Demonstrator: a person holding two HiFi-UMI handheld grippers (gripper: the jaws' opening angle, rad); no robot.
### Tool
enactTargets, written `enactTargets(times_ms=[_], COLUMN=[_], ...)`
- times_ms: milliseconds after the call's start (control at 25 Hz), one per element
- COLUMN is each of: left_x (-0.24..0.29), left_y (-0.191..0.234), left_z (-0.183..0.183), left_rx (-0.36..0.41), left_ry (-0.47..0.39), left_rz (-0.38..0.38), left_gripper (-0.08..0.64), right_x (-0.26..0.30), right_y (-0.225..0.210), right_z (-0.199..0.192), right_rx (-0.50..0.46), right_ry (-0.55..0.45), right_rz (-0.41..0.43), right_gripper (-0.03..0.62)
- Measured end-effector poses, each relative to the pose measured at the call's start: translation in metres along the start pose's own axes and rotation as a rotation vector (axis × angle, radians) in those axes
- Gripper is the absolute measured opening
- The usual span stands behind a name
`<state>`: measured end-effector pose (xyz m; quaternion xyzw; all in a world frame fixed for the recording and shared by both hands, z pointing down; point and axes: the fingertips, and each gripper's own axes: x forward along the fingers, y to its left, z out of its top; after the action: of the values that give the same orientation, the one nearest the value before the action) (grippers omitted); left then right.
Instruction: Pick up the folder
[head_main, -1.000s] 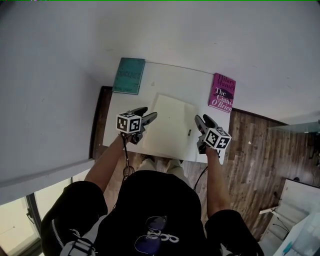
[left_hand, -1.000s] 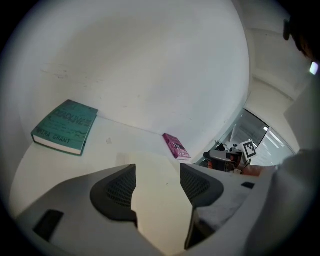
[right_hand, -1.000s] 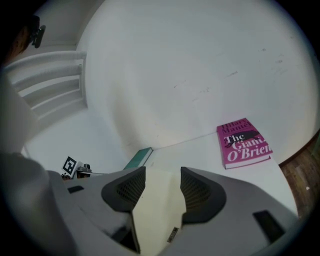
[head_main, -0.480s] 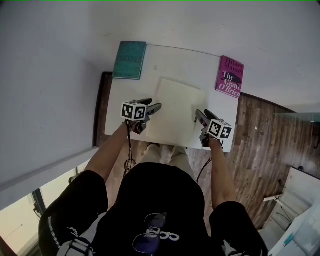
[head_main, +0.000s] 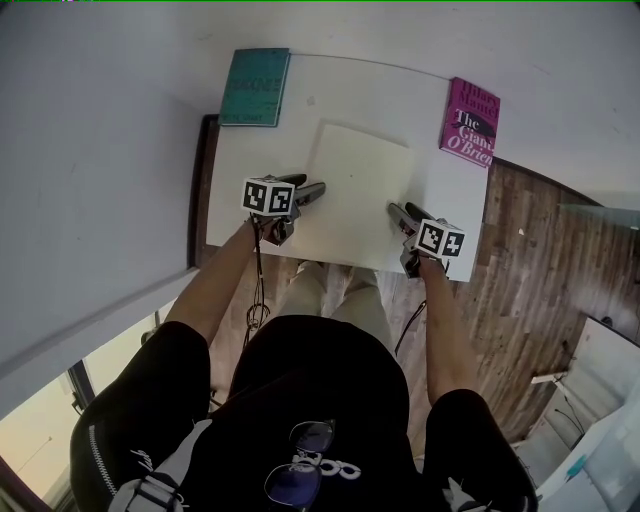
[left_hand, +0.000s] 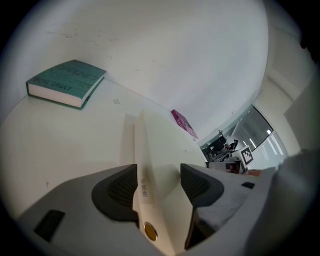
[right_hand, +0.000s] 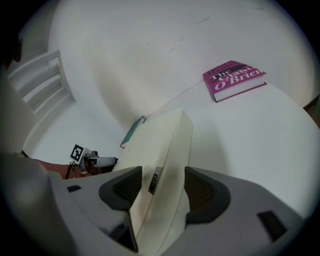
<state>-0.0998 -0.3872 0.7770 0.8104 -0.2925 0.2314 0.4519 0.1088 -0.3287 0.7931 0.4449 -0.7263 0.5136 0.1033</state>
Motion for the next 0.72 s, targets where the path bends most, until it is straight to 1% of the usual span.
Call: enactTargets(times_ms=[200, 360, 520, 720], left_x=[0.0051, 0.0052, 0.0064, 0.0082], left_y=[-0.0008, 0.0003, 0.0015, 0.0005], left_z=[-0.003, -0.0044, -0.0051, -0.0075], left_rx=[-0.044, -0.069, -0.074, -0.071], left_ry=[-0.015, -0.02, -0.022, 0.009], left_rz=[-0.017, -0.034, -0.037, -0.029], left_gripper=[0.267, 0.267, 0.267, 0.267], right_x=[0.0014, 0.0043, 0.007, 0.0069], right_y=[-0.0003, 0.0012, 0.0017, 0.0014], right_z=[-0.0044, -0.0082, -0.0092, -0.0107], right_rx=[0.064, 0.068, 0.074, 0.069], right_ry=[-0.01, 0.004, 0.012, 0.04], right_rz=[0.058, 0.081, 0.093, 0.093], right_gripper=[0.258, 0.258, 0.258, 0.258])
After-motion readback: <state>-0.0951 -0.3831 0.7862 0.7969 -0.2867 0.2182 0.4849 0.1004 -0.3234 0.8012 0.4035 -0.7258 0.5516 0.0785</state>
